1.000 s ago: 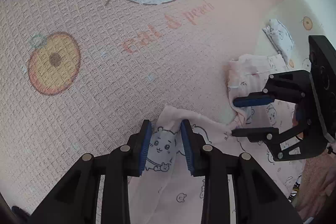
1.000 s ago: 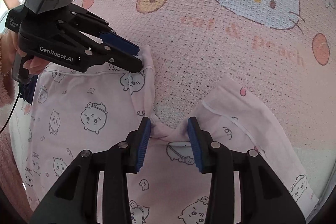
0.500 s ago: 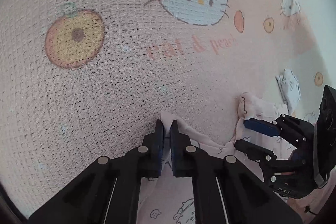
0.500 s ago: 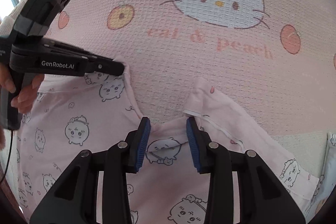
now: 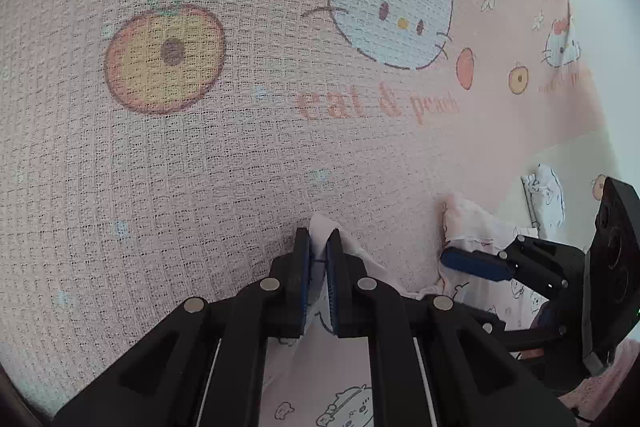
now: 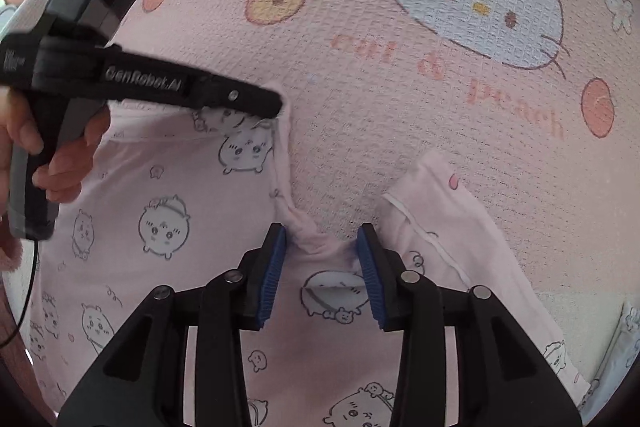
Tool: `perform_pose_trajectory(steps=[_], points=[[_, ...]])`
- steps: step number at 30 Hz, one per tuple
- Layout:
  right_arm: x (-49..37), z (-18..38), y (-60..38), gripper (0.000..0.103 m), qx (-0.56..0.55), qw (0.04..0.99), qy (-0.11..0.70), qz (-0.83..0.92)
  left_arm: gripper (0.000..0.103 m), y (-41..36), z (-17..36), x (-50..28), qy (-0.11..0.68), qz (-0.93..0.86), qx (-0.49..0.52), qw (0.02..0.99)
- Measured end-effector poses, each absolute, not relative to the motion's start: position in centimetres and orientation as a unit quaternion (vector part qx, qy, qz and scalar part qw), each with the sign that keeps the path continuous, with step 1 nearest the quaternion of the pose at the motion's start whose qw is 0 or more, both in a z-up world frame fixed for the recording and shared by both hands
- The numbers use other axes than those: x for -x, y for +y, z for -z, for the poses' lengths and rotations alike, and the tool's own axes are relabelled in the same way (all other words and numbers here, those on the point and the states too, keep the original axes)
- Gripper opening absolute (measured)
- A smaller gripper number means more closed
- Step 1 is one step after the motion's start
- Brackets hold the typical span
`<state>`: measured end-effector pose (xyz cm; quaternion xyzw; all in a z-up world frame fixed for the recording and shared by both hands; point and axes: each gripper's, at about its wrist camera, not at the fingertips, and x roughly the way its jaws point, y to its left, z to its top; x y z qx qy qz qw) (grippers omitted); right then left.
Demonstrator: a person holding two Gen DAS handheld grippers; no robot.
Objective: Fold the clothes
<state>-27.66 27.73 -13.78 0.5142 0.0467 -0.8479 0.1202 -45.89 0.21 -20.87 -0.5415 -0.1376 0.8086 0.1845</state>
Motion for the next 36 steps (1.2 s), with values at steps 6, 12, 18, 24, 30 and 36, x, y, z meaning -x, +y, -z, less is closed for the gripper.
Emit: perform_pose_trajectory(steps=[6,12,18,24,30,36], points=[[28.0,13.3,28.0,0.036,-0.513,0.131,0.039,0.847,0.010,1.1,21.0,46.4,-0.125,-0.808,0.546,0.185],[28.7,13.1,28.6,0.037,-0.498,0.109,0.024,0.860,0.010,1.1,20.9,46.3,-0.117,-0.809,0.545,0.187],[28.8,13.7,27.9,0.038,-0.533,0.159,0.021,0.831,0.010,1.3,21.0,46.5,-0.119,-0.806,0.548,0.190],[27.7,13.9,27.2,0.036,-0.531,0.165,0.035,0.831,0.010,1.5,21.2,46.5,-0.123,-0.807,0.545,0.189],[29.4,13.2,29.0,0.037,-0.525,0.103,0.010,0.845,0.010,1.6,21.2,46.7,-0.121,-0.806,0.547,0.190],[28.2,13.3,27.4,0.038,-0.539,0.168,0.051,0.824,0.010,1.6,21.2,46.8,-0.118,-0.806,0.548,0.192]])
